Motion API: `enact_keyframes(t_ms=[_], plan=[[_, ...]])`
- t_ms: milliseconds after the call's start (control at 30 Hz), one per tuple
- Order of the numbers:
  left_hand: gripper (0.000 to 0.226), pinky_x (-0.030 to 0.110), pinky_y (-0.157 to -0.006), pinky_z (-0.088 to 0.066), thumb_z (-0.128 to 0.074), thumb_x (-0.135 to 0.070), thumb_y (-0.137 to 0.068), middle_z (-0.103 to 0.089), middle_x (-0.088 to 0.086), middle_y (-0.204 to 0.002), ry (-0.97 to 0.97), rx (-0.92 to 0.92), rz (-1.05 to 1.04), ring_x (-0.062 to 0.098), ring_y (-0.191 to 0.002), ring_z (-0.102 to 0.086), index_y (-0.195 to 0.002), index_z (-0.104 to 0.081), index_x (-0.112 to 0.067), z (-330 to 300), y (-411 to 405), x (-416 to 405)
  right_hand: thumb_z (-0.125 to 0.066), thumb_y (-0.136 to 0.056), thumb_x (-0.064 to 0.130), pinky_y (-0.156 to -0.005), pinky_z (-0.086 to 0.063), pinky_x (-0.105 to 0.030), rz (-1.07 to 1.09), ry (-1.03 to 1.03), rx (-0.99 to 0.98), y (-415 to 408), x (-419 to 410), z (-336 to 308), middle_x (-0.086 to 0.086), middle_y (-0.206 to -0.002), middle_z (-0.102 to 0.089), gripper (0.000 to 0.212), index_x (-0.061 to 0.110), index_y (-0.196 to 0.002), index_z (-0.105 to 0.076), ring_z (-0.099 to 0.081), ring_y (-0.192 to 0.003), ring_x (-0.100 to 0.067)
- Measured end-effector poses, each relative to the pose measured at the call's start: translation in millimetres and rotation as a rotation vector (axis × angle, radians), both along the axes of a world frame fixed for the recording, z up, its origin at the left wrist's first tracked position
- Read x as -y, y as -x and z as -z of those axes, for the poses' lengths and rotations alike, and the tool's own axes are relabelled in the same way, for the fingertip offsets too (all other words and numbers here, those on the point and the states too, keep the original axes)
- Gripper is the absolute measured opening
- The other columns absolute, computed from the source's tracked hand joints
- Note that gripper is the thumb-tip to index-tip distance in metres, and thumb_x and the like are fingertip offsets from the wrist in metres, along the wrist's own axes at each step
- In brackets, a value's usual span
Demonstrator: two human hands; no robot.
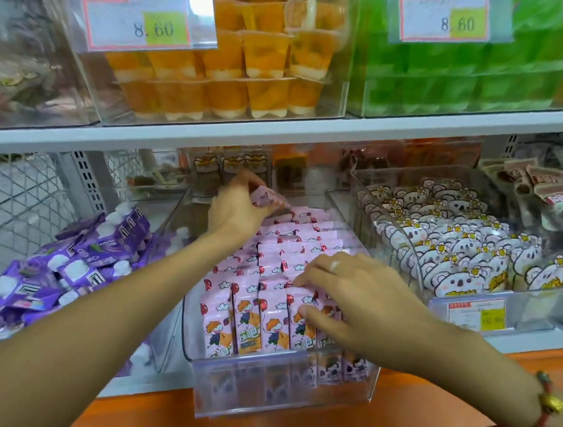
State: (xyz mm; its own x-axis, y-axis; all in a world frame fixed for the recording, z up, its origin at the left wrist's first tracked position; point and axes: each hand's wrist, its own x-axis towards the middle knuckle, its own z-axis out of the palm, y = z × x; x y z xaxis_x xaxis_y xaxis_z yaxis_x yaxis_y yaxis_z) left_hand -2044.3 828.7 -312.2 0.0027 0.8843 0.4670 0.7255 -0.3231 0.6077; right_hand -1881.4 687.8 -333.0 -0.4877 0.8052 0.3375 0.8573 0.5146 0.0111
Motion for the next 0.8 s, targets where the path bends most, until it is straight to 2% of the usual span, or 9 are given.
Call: enact_keyframes(t_ms=[100, 167, 267, 367, 433, 567, 667, 733, 800], plan=[[0.028, 0.017, -0.052, -0.034, -0.073, -0.029, -0.083, -0.055, -0.007, -0.092, -0.012, -0.080, 0.072, 0.013, -0.078, -0.054, -0.102, -0.056, -0.019, -1.6, 0.4, -7.6, -0.038, -0.096, 0.051, -0.080, -0.026, -0.024, -0.008, 0.005, -0.001, -0.8, 0.2, -0.3, 0.010, -0.124, -0.055, 0.041, 0.031, -0.129, -0.050, -0.048, -0.109, -0.012], [0.028, 0.018, -0.052, -0.038, -0.073, -0.026, -0.083, -0.060, -0.001, -0.096, 0.029, -0.158, 0.143, 0.018, -0.077, -0.059, -0.104, -0.057, -0.018, -11.0, 4.8, -11.5, -0.039, -0.096, 0.050, -0.077, -0.023, -0.023, -0.012, 0.007, -0.006, -1.2, -0.4, -0.5, 0.010, -0.123, -0.056, 0.040, 0.030, -0.129, -0.052, -0.049, -0.109, -0.013], [0.041, 0.030, -0.073, -0.049, -0.073, -0.026, -0.083, -0.060, 0.009, -0.122, 0.089, -0.361, 0.201, 0.028, -0.097, -0.061, -0.119, -0.056, -0.018, -27.1, 7.8, -18.0, -0.037, -0.096, 0.051, -0.081, -0.029, -0.025, -0.007, 0.019, 0.002, -2.0, -0.7, -1.1, 0.011, -0.125, -0.055, 0.041, 0.031, -0.130, -0.050, -0.048, -0.110, -0.012], [0.028, 0.035, -0.087, -0.050, -0.065, -0.017, -0.090, -0.058, 0.009, -0.125, 0.171, -0.419, 0.265, 0.031, -0.109, -0.058, -0.117, -0.057, -0.018, -30.3, 0.7, -23.9, -0.038, -0.097, 0.049, -0.088, -0.031, -0.026, -0.017, 0.044, -0.015, -2.3, -1.4, -1.9, 0.011, -0.126, -0.054, 0.039, 0.032, -0.130, -0.050, -0.045, -0.113, -0.010], [0.023, 0.037, -0.092, -0.048, -0.058, -0.017, -0.094, -0.057, 0.010, -0.124, 0.207, -0.409, 0.237, 0.031, -0.111, -0.056, -0.117, -0.058, -0.014, -27.2, -9.6, -26.2, -0.042, -0.097, 0.041, -0.091, -0.030, -0.024, -0.021, 0.052, -0.060, -2.9, -1.7, -4.6, 0.011, -0.124, -0.055, 0.033, 0.030, -0.125, -0.055, -0.042, -0.117, -0.009], [0.038, 0.038, -0.092, -0.046, -0.058, -0.024, -0.094, -0.055, 0.011, -0.129, 0.144, -0.467, 0.061, 0.031, -0.114, -0.055, -0.130, -0.053, -0.012, -18.7, -25.6, -28.4, -0.047, -0.097, 0.024, -0.094, -0.035, -0.029, 0.114, -0.042, -0.177, -13.3, -3.8, -10.4, 0.004, -0.131, -0.051, 0.029, 0.023, -0.124, -0.059, -0.038, -0.124, -0.014], [0.035, 0.035, -0.086, -0.047, -0.064, -0.027, -0.091, -0.059, 0.006, -0.126, 0.170, -0.391, 0.021, 0.026, -0.109, -0.058, -0.124, -0.053, -0.019, -10.2, -24.3, -32.2, -0.050, -0.095, 0.025, -0.081, -0.041, -0.028, 0.235, -0.066, -0.298, -26.6, -4.4, -13.0, 0.005, -0.127, -0.050, 0.033, 0.024, -0.128, -0.051, -0.048, -0.113, -0.016], [0.028, 0.028, -0.078, -0.045, -0.056, -0.028, -0.096, -0.062, 0.005, -0.121, 0.260, -0.465, 0.093, 0.021, -0.096, -0.058, -0.120, -0.058, -0.016, -1.2, -21.6, -35.5, -0.054, -0.092, 0.029, -0.072, -0.046, -0.031, 0.296, -0.065, -0.354, -34.0, -4.2, -13.7, 0.006, -0.115, -0.056, 0.034, 0.028, -0.126, -0.049, -0.056, -0.097, -0.016], [0.030, 0.027, -0.072, -0.044, -0.043, -0.029, -0.101, -0.064, 0.007, -0.115, 0.357, -0.544, 0.171, 0.018, -0.086, -0.057, -0.122, -0.059, -0.013, 7.3, -18.3, -37.5, -0.055, -0.091, 0.034, -0.067, -0.050, -0.033, 0.336, -0.037, -0.377, -38.2, -4.6, -14.1, 0.010, -0.099, -0.061, 0.033, 0.029, -0.124, -0.051, -0.059, -0.083, -0.013]])
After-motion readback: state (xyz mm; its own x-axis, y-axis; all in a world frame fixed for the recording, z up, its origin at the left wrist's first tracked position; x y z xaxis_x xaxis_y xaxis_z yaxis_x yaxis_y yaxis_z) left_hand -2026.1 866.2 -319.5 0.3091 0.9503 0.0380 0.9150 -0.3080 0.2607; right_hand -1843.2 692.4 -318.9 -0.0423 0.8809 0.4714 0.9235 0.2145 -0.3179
